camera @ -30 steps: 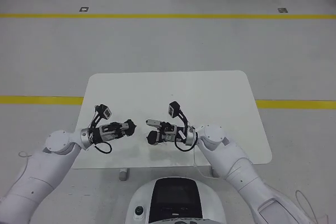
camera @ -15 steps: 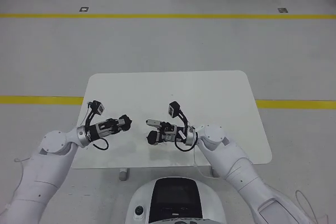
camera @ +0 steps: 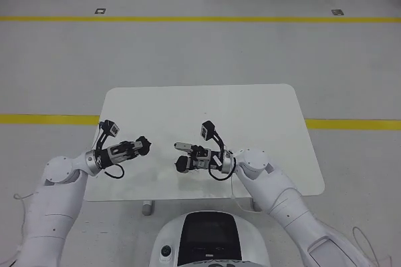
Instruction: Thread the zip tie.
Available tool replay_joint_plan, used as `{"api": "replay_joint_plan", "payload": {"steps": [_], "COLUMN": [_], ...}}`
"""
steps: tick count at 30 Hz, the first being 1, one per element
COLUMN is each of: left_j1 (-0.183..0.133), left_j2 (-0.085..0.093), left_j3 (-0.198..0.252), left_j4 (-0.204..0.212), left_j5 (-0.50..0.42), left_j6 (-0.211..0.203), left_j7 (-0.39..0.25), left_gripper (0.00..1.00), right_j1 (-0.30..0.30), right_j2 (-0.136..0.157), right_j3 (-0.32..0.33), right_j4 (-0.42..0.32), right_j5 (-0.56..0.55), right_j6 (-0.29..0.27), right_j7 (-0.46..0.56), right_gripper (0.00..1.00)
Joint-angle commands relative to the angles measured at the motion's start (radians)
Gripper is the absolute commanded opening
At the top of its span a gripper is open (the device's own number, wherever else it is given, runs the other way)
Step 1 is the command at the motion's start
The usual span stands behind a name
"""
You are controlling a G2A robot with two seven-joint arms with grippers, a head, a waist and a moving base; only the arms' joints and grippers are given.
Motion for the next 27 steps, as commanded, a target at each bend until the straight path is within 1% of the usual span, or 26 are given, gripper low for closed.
{"api": "replay_joint_plan", "payload": {"steps": [1,3,4,27], "left_j1": [0.002,0.003,0.003,0.003], "left_j2": [-0.015,-0.031,-0.036,-0.036], "left_j3": [-0.02,-0.039,-0.044,-0.044], "left_j4": [0.004,0.01,0.012,0.012], "left_j5": [0.009,0.017,0.018,0.018], "left_j6": [0.0,0.0,0.0,0.0], "left_j7": [-0.015,-0.035,-0.043,-0.043], "left_gripper": [0.0,0.0,0.0,0.0], "right_j1": [0.0,0.0,0.0,0.0], "right_j2": [0.0,0.0,0.0,0.0], "right_j3": [0.0,0.0,0.0,0.0], "right_j4": [0.0,0.0,0.0,0.0], "right_j5": [0.0,0.0,0.0,0.0], "right_j6": [0.0,0.0,0.0,0.0], "right_j7": [0.0,0.0,0.0,0.0], "right_gripper": [1.0,1.0,1.0,1.0]}}
